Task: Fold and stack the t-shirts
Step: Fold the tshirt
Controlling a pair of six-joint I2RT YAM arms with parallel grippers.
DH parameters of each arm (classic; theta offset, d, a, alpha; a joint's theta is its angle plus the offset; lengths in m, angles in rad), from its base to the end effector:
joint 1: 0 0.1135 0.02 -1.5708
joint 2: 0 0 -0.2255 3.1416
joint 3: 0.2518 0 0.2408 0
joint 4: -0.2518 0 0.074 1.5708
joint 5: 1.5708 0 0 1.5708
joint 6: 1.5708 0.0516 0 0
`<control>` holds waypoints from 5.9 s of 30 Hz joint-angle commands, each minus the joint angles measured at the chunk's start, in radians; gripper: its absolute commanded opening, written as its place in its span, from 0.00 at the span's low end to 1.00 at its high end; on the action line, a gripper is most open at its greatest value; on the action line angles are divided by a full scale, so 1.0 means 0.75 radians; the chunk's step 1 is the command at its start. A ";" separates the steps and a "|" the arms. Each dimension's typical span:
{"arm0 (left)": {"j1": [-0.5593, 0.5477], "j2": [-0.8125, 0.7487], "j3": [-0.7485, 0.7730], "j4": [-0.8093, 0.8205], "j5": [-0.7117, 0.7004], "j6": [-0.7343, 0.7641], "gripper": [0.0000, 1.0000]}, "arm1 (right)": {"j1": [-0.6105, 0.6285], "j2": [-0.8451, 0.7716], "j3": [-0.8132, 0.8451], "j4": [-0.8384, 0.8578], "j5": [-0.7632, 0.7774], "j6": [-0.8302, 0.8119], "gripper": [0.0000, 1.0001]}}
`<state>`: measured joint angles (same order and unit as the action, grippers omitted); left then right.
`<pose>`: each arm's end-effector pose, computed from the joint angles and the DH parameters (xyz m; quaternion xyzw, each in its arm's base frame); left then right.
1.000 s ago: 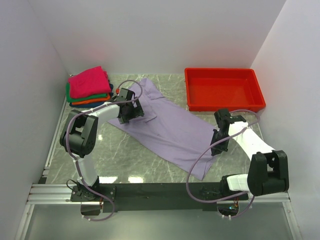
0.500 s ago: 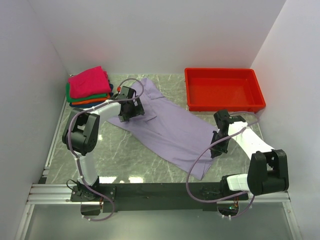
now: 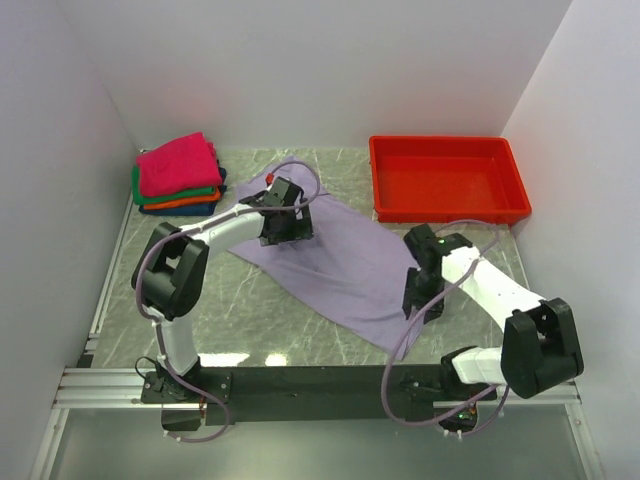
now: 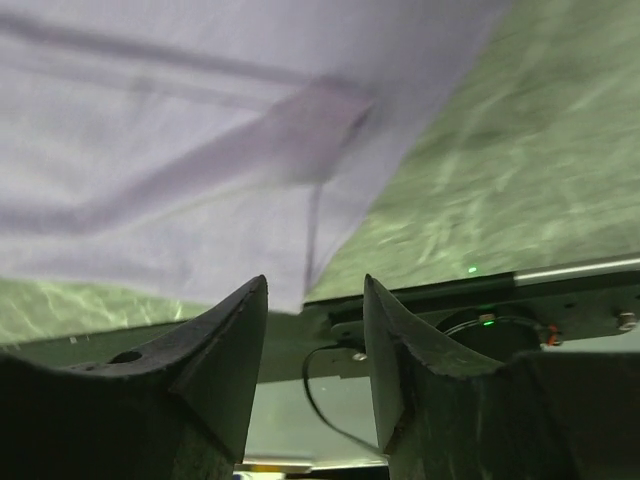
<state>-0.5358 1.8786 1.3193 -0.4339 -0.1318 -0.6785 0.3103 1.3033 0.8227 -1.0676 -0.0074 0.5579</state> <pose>0.3355 -0.1913 0.1507 -0.0869 0.9527 -0.1103 0.2694 0.1882 0.0607 0.1508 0.1234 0.9923 0.0081 0.0087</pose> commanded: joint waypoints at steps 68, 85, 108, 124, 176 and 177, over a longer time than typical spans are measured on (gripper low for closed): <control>0.090 -0.079 -0.135 0.106 0.098 0.101 0.99 | 0.541 -0.292 -0.367 0.151 -0.055 0.673 0.00; 0.111 -0.061 -0.094 0.190 0.186 0.005 0.99 | 0.699 -0.224 -0.334 0.123 -0.060 0.782 0.00; 0.027 0.066 0.063 0.084 0.043 0.236 0.99 | 0.727 -0.194 -0.293 0.129 -0.056 0.796 0.31; 0.031 0.091 0.026 0.102 0.082 0.238 0.99 | 0.738 -0.234 -0.256 0.051 -0.054 0.831 0.33; 0.097 0.187 -0.004 0.151 0.143 0.201 0.99 | 0.738 -0.169 -0.352 0.186 -0.084 0.823 0.22; 0.101 0.191 -0.010 0.155 0.153 0.197 0.99 | 0.740 -0.165 -0.354 0.186 -0.086 0.821 0.20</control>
<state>-0.4778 1.9614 1.3197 -0.3298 -0.0429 -0.5171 0.8551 1.1702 0.5365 -0.9367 -0.0803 1.1763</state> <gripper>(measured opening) 0.993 0.209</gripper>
